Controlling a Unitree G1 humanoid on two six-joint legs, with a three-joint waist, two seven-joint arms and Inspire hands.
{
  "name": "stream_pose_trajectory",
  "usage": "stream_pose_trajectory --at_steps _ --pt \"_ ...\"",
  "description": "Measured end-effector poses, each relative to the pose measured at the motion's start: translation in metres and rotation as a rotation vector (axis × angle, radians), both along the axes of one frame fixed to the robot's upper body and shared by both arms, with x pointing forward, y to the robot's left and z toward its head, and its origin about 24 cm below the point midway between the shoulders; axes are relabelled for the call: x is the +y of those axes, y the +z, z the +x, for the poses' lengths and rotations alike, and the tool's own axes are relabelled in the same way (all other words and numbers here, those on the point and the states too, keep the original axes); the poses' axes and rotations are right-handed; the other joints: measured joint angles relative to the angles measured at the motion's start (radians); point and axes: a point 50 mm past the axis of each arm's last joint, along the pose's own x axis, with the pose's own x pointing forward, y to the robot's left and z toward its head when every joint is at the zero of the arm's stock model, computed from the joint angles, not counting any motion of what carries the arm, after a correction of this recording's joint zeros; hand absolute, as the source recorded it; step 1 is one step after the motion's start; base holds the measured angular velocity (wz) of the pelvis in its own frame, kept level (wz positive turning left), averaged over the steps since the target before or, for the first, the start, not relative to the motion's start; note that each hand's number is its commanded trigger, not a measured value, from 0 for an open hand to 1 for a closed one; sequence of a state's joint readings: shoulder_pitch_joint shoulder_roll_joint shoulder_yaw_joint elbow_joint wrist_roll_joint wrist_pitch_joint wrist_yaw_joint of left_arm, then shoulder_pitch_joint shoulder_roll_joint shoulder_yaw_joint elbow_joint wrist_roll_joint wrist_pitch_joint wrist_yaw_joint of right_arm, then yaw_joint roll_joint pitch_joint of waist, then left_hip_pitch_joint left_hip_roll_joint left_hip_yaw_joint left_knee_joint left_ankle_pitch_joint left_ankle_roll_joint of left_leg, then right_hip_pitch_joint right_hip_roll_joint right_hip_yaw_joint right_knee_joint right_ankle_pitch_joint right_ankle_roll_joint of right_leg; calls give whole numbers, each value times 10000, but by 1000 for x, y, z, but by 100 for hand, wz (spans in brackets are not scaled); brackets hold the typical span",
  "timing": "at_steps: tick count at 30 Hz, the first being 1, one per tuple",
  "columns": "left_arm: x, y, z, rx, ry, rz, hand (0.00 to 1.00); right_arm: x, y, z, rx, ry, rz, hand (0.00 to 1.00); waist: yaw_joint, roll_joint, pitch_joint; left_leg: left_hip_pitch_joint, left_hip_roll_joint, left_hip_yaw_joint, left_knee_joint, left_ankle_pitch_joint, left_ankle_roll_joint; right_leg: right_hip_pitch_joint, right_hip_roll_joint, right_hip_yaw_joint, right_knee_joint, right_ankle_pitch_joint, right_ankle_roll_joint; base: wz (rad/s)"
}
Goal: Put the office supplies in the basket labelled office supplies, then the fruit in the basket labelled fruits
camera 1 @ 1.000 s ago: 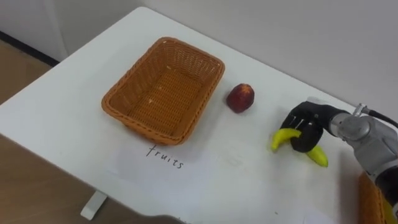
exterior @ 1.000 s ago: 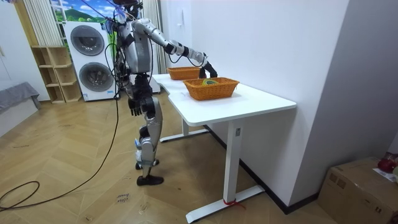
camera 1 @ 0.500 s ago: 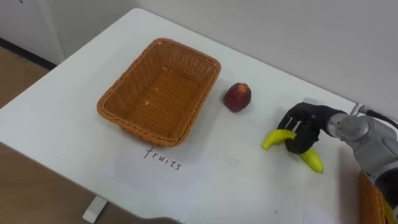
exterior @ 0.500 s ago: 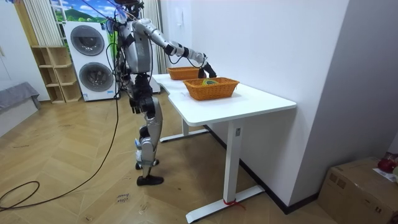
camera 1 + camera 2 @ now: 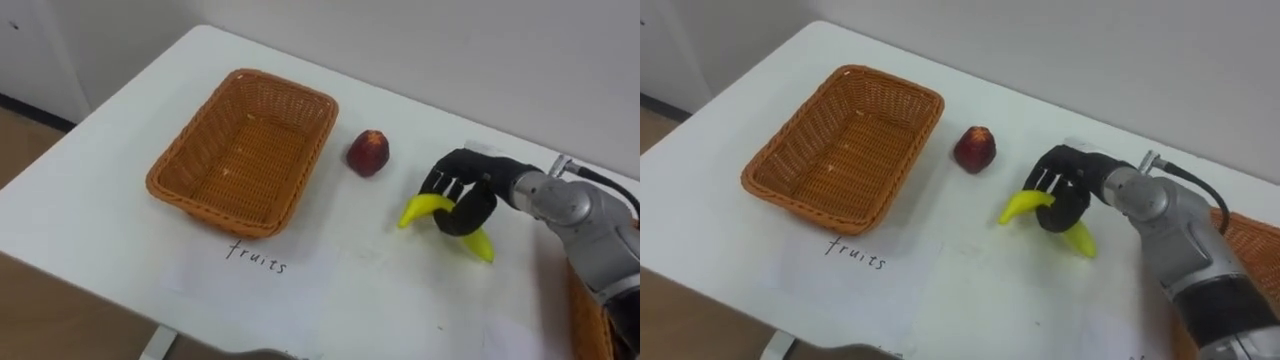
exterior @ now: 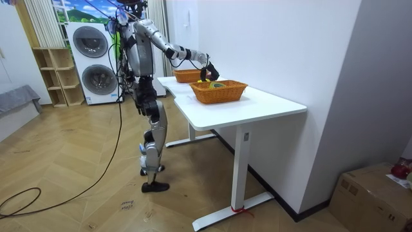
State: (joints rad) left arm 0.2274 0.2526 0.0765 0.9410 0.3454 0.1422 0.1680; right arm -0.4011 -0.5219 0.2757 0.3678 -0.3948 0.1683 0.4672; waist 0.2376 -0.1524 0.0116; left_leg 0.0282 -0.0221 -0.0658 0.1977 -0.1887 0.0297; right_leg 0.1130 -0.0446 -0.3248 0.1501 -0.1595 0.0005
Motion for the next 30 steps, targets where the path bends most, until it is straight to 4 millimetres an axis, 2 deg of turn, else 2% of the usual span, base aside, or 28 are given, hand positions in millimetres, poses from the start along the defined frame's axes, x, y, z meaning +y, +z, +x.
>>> stream_pose_trajectory --at_steps 3,10,20,23,30 --pt "-1 0 -1 9 6 -10 0 -3 5 1 -276 -131 127 100 -136 46 21 -1 -21 41 -19 7 15 -7 -13 77 0 0 0 -7" --pt "-2 -1 -8 -63 139 108 0 -9 17 -2 -1439 -686 426 100 -157 98 -40 39 -45 106 14 18 33 -12 -35 151 11 1 0 -2" --pt "-13 -6 -16 85 415 -28 0 -14 27 1 -2714 -1317 793 100 -144 204 -38 49 -44 121 39 23 41 -30 -53 141 22 1 2 0" --pt "-13 -6 -17 69 443 42 0 -10 35 2 -3329 -1301 849 100 -167 272 -16 25 -46 122 3 24 43 -28 -55 141 21 1 2 0" --pt "-14 -6 -11 -136 440 133 0 9 53 4 -4496 -1000 1547 100 -116 379 -63 13 -66 93 -27 26 46 -11 -50 145 21 -3 8 0"
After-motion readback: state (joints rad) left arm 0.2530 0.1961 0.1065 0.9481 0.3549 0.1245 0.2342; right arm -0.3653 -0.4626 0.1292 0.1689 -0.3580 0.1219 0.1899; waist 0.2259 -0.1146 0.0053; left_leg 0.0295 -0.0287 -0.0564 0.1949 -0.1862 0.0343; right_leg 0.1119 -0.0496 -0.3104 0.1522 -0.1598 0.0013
